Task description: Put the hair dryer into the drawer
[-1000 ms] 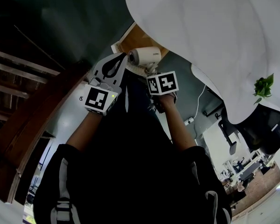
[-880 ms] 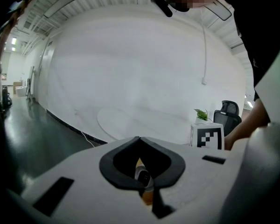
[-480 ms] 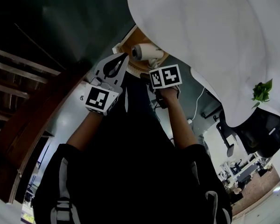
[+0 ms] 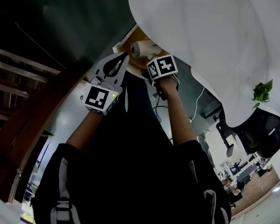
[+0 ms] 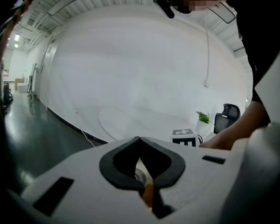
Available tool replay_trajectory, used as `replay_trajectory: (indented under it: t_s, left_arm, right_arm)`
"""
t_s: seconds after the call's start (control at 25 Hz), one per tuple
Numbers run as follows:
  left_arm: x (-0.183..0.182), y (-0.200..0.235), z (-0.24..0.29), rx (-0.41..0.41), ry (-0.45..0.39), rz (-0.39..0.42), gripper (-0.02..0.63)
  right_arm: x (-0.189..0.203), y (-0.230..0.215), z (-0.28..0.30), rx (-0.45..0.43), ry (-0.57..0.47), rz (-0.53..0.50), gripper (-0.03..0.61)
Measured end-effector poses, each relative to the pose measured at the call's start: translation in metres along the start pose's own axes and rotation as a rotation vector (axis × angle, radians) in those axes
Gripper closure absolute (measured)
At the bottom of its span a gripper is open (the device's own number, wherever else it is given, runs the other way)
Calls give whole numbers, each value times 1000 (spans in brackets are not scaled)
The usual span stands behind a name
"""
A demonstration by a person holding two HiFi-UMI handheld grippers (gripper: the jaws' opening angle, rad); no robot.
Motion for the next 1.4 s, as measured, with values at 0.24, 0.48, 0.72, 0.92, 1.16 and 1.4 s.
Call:
replay_trajectory:
  t_s: [0.24, 0.48, 0.72, 0.92, 1.16, 1.4]
  left_arm:
    - [14, 4, 7, -11, 65, -1, 606]
    - [46, 10, 20, 8, 173, -13, 606]
    - [71, 13, 34, 20, 256, -6, 606]
    - [83, 14, 37, 30, 292, -13, 607]
    - [82, 12, 38, 33, 292, -24, 606]
    - [79, 8, 40, 37, 272, -32, 606]
  right_arm:
    - [1, -8, 17, 19, 57, -26, 313]
    - [-3, -13, 26, 30, 91, -42, 311]
    - [-4, -17, 30, 31, 125, -58, 302]
    - [-5, -18, 35, 35, 149, -64, 298]
    - [-5, -20, 40, 27, 201, -53, 291]
    - [-4, -21, 41, 14, 227, -28, 284]
Point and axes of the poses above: the fingertips, and each gripper's own axes: z forward along the fingers, y to its left, x out of its underside, the point moved 5 cm from there along -z, backward along the fingers, and after that the axes turned 11 degrees about -z, right-handed, at the moved point
